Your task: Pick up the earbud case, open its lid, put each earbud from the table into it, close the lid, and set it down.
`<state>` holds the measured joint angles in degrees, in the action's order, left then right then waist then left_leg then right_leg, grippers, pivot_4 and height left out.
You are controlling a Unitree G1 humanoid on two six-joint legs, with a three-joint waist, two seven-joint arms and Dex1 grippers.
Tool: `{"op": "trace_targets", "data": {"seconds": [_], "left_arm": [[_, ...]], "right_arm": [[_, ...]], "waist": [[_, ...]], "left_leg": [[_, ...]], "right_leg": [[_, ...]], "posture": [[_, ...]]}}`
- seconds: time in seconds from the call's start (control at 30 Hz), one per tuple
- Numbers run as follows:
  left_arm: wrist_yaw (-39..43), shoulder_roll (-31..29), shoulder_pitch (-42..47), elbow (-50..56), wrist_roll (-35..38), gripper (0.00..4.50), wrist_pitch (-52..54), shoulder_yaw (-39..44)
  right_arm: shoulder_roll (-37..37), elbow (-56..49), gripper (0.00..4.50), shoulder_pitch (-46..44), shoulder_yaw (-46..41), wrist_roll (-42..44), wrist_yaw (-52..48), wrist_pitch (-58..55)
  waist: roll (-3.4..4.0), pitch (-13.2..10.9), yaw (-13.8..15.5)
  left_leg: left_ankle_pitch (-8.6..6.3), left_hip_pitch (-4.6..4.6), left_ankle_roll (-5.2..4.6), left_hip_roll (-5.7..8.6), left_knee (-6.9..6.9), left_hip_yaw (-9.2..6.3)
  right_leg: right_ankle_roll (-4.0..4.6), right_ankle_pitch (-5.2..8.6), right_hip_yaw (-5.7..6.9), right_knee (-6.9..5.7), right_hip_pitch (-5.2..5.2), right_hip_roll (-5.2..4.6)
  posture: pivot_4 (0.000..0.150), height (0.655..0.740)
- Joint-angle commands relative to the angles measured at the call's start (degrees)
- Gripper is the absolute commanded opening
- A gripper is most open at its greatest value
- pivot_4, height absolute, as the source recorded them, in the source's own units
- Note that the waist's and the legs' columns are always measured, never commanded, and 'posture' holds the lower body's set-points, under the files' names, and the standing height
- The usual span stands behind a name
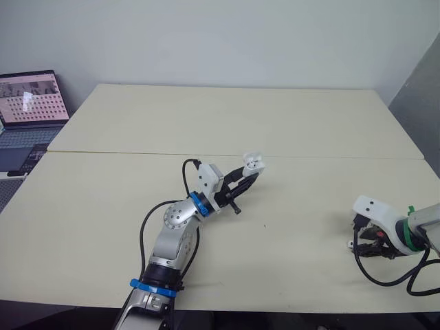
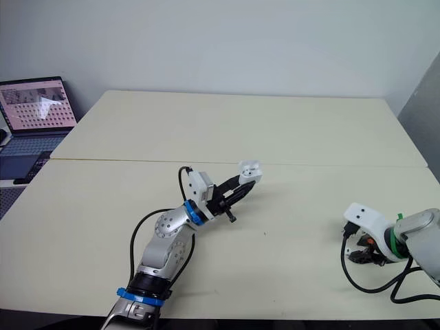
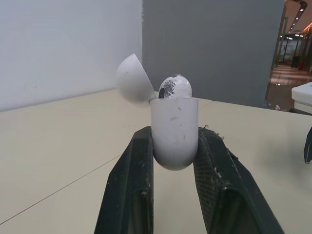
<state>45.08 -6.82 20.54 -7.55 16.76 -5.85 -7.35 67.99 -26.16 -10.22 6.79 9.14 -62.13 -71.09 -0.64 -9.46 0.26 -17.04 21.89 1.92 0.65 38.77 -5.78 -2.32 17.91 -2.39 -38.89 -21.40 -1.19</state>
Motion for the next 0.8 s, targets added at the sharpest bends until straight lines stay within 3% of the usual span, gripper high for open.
{"op": "trace_targets", "data": {"seconds": [0.03,0.63,0.73,0.8], "left_arm": [[0.4,0.1,0.3,0.8,0.1,0.77,-1.5,-0.2],[0.5,0.4,0.5,0.8,-0.1,0.77,-1.4,-0.3],[0.4,0.4,0.5,0.9,-0.1,0.77,-1.3,-0.3],[0.4,0.4,0.4,1.0,-0.1,0.77,-1.3,-0.3]], "right_arm": [[-0.6,-2.4,2.46,-0.3,-0.6,3.4,0.8,-1.9],[-3.0,0.0,2.46,-2.4,-2.2,10.4,8.0,-6.5],[-2.6,0.1,1.84,-1.9,-2.0,10.9,8.7,-6.2],[-2.1,-0.1,1.16,-1.3,-1.8,11.1,9.2,-5.7]], "waist": [[0.00,0.0,0.0],[-0.03,0.0,-0.4],[-0.03,0.0,-0.4],[-0.03,0.0,-0.4]], "left_leg": [[0.00,0.00,0.00,0.00,0.00,0.01],[0.00,-0.04,-0.01,-0.05,0.00,0.04],[0.00,-0.04,-0.01,-0.05,0.00,0.04],[0.00,-0.03,-0.01,-0.04,0.00,0.03]], "right_leg": [[0.00,0.00,0.00,0.00,0.00,0.00],[0.00,0.00,-0.02,-0.03,0.01,0.05],[0.00,0.00,-0.02,-0.03,0.01,0.05],[0.00,0.00,-0.01,-0.03,0.01,0.05]], "posture": [[0.150,0.7400],[0.150,0.7400],[0.150,0.7400],[0.150,0.7400]]}}
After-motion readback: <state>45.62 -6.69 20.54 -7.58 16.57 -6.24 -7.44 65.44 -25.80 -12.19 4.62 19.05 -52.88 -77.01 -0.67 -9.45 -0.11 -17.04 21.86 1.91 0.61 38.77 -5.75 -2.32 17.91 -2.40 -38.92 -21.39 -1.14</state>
